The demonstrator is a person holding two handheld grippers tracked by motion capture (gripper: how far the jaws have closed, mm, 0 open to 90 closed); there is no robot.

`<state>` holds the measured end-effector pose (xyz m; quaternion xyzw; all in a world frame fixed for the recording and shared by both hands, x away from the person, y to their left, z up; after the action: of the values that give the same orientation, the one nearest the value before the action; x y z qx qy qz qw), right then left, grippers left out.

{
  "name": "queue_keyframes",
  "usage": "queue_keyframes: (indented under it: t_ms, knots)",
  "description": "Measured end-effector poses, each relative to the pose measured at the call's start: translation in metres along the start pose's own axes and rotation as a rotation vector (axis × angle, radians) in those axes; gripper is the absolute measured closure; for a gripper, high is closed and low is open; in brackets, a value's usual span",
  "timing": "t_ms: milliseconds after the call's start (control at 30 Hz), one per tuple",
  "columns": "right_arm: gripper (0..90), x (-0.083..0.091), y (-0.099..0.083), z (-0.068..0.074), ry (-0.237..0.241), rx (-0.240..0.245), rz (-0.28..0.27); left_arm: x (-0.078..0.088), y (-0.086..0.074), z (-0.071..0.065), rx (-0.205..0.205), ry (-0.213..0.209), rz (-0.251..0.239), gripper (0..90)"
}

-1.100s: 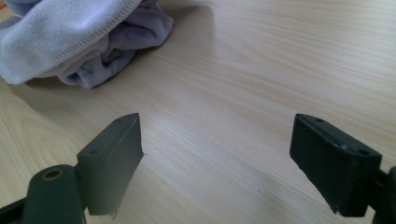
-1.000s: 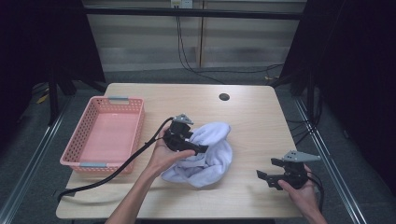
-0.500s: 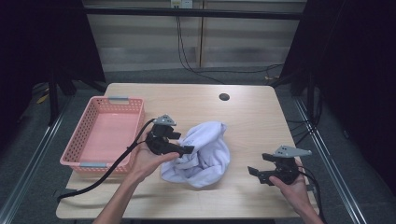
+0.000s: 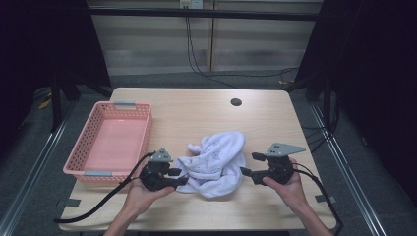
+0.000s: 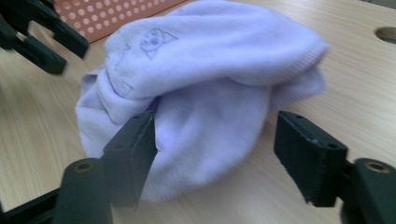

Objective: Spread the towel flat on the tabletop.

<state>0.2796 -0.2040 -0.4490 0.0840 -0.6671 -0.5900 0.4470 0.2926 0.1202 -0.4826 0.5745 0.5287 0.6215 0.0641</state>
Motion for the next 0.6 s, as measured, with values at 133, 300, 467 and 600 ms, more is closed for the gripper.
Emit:
queue_keyframes:
  t_ms: [133, 300, 467, 600]
  knots:
    - [29.0, -0.028, -0.011, 0.003, 0.017, -0.001, 0.059, -0.009, -0.011, 0.015, 0.024, 0.046, 0.024, 32.9]
    - [35.6, -0.052, -0.036, 0.005, 0.046, -0.010, 0.159, -0.030, -0.010, 0.023, 0.016, 0.064, 0.041, 41.4]
    - [73.5, -0.044, -0.039, 0.015, 0.060, 0.031, 0.174, -0.036, 0.001, 0.011, -0.011, -0.006, 0.021, 79.4]
    - [80.3, -0.031, -0.050, 0.008, 0.032, 0.006, 0.207, -0.018, 0.015, 0.002, 0.013, -0.078, -0.109, 82.6]
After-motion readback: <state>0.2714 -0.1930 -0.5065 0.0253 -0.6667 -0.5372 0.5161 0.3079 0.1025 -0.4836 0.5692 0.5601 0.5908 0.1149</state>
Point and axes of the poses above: each handheld gripper's, and its own axes: x roughly backward along the jaws, y roughly out of its top, z roughly to its left, the point moved 3 cm from there along -x, roughly forward along the jaws, and after that the axes turned 4 degrees about -z, right-handed, at the moved point
